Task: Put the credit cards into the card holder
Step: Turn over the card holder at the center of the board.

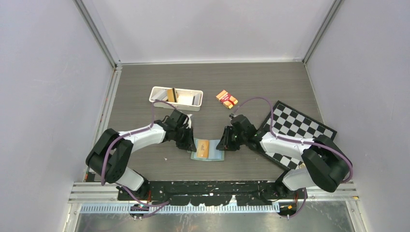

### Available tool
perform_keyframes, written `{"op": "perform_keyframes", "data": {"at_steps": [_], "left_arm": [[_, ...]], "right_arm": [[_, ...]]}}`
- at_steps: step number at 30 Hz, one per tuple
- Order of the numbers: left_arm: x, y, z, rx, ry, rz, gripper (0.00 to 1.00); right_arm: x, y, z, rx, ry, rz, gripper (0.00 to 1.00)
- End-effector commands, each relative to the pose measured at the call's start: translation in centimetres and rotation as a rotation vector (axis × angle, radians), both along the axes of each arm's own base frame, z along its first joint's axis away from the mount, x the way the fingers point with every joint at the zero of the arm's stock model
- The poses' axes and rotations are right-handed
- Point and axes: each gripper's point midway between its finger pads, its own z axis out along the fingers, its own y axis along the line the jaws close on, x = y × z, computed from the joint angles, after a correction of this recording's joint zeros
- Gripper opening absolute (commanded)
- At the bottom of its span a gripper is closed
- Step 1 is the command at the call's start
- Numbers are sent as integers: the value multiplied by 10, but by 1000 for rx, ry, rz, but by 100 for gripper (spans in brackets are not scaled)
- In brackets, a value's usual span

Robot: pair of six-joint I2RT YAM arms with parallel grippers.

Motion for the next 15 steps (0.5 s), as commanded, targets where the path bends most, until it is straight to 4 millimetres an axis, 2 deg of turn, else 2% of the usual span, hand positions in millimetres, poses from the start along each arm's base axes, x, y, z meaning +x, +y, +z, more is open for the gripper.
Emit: {"op": "perform_keyframes", "data": {"at_steps": [1,9,15], "left_arm": [[1,5,-5,36,8,-10,8],[1,5,-6,36,11,-14,8],[0,4,-7,34,17,-20,8]], "right_arm": [[15,11,14,34,-41,-18,25],[15,1,9,-29,-46,-35,27],[13,12,0,-1,-18,-8,27]]}}
